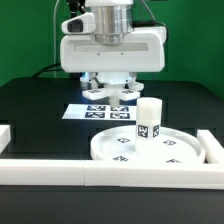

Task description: Assemble round table

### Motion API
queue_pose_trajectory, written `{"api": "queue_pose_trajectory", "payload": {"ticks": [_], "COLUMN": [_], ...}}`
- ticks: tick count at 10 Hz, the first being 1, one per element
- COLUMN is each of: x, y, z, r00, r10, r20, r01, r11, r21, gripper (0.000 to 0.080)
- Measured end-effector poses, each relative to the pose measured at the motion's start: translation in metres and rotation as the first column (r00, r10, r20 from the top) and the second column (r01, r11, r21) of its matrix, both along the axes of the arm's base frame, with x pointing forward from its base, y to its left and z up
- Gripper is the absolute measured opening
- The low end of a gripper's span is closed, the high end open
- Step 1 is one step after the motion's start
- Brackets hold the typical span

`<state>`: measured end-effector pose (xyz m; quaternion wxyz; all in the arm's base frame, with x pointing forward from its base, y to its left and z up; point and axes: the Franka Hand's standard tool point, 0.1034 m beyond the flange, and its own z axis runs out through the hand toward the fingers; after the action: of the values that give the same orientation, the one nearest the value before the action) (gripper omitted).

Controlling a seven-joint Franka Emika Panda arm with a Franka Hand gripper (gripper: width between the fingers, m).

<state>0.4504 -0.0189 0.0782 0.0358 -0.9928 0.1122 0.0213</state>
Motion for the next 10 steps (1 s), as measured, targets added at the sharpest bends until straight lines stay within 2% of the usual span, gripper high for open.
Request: {"api": "queue_pose_trajectory", "payload": {"ticks": [3,7,10], "x": [0.000,0.050,0.052], "y": [0.002,0.038,0.040], "z": [0.000,0.047,0.046], "r00": [1.000,0.998,0.998], "r10": [0.006,0.050,0.052], "r20": [-0.005,0.032,0.031], "r01": [-0.006,-0.050,-0.053], "r11": [1.000,0.998,0.998], "r21": [0.001,0.027,0.028], "gripper": [0.0448,0.0448,0.0448]}}
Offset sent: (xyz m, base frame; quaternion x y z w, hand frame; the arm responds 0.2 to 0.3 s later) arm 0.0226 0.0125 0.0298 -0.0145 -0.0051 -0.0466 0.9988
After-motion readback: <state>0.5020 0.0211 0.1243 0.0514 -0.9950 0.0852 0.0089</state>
